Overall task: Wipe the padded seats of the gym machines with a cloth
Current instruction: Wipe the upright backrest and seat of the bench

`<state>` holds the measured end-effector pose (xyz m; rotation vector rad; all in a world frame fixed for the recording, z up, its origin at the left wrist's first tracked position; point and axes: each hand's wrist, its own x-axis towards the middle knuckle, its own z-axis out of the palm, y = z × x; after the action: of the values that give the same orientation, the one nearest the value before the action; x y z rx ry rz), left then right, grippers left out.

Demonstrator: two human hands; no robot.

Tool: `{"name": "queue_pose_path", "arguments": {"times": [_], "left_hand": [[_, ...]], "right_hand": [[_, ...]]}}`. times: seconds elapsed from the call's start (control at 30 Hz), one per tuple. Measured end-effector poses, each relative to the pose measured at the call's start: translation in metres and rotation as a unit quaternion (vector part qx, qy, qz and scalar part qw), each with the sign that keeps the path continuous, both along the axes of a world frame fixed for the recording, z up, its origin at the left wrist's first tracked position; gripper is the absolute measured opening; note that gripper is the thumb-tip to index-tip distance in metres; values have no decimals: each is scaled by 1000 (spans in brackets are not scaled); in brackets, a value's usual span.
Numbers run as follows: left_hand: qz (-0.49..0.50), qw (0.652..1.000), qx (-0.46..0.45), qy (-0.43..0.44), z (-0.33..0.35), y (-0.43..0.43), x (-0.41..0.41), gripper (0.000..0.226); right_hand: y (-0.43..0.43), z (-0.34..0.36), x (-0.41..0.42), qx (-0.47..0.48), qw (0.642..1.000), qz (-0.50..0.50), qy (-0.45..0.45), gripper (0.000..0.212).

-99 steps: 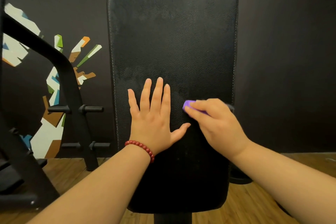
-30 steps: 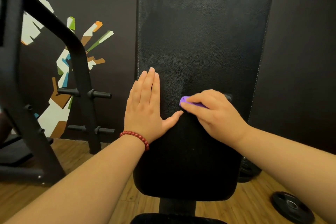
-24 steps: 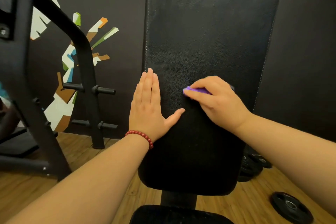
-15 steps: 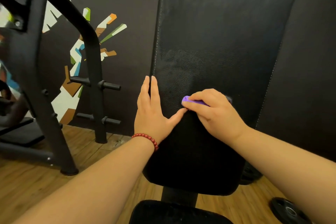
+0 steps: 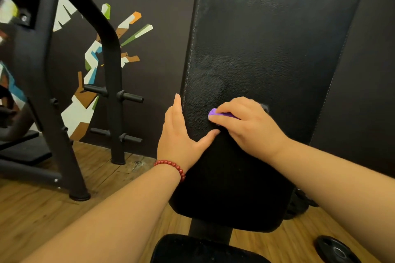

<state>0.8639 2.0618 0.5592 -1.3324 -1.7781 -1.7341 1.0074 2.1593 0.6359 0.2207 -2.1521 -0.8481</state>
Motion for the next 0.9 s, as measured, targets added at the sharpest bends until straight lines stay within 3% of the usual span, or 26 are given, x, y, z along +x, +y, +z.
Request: {"name": "queue_pose_path", "arguments": {"times": [0.07,0.2,0.27,0.43,0.5,0.63,0.8,0.9], "left_hand": [[-3,1000,-4,-6,-1,1,-1,117],[-4,1000,-15,-6,0,1,-1,117],[-8,1000,-10,-6,-1,2,-2,117],[-23,1000,-6,-12,-2,2,-6,116],[-30,999,-5,-17,-1,1,-6,116],[-63,996,-5,-56,0,0,-8,113],[-87,993,-2,-81,-2,-1,-10,111],[-77,994,-2,-74,-2,0,-10,111]], "right_hand": [[-2,17,-9,3,1000,2,25,24],[-9,38,-32,-84,979,42,183,17],[-7,23,-32,-60,985,43,157,20],[-4,13,-21,14,999,29,-9,25],[-4,29,-28,7,999,38,26,23],[-12,39,-46,-64,980,51,181,19],[-13,10,-42,2,998,57,16,26],[-10,26,-45,12,998,47,35,25]]}}
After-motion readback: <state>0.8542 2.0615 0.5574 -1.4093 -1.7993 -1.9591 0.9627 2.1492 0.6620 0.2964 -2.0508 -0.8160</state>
